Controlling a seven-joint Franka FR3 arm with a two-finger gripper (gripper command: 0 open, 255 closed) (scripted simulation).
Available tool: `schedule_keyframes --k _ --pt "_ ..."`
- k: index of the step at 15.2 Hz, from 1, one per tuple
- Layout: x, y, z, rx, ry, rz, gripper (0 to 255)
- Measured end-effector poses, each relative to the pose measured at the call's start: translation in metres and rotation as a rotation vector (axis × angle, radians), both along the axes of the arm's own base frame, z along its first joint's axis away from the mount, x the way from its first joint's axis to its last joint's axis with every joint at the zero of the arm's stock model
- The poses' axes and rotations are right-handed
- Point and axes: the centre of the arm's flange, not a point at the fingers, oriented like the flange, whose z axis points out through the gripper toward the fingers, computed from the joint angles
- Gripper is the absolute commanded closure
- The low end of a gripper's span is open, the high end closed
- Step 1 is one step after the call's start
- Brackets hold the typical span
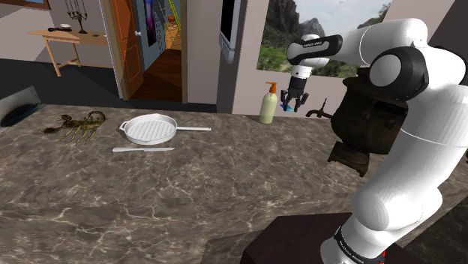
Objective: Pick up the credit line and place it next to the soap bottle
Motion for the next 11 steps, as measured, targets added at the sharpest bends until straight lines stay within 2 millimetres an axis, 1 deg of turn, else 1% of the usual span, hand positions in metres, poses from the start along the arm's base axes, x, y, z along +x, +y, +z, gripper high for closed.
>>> schedule_keyframes --k 11 --pt "-0.001 0.000 -0.058 0.000 0.000 0.000 255"
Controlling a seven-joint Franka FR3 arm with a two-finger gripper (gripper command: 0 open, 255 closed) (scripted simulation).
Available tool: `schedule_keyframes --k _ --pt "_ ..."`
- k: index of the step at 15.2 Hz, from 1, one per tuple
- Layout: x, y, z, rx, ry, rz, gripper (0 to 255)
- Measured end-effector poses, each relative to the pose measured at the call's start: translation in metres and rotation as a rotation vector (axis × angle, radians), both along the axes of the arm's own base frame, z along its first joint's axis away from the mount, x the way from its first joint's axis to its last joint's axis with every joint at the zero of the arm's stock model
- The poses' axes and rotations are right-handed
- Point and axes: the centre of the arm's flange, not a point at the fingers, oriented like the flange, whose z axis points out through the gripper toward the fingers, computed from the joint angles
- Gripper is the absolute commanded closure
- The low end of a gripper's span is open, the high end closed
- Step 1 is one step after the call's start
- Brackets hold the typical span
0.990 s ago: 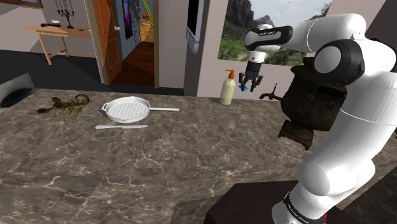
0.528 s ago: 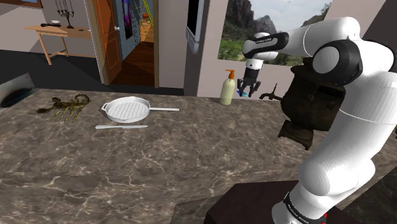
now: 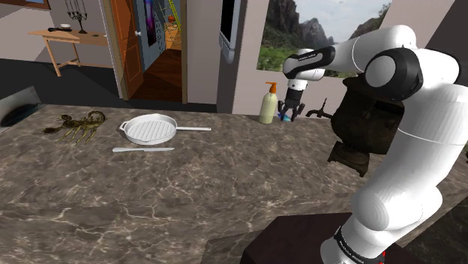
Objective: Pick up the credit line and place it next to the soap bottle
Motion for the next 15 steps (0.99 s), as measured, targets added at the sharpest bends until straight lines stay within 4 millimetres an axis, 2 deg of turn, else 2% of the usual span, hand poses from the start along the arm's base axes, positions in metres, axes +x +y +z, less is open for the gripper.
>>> schedule_keyframes --k 11,15 --pt "0.001 0.001 -0.059 0.000 0.000 0.000 255" --pt "0.001 0.000 -0.065 0.000 0.000 0.000 255"
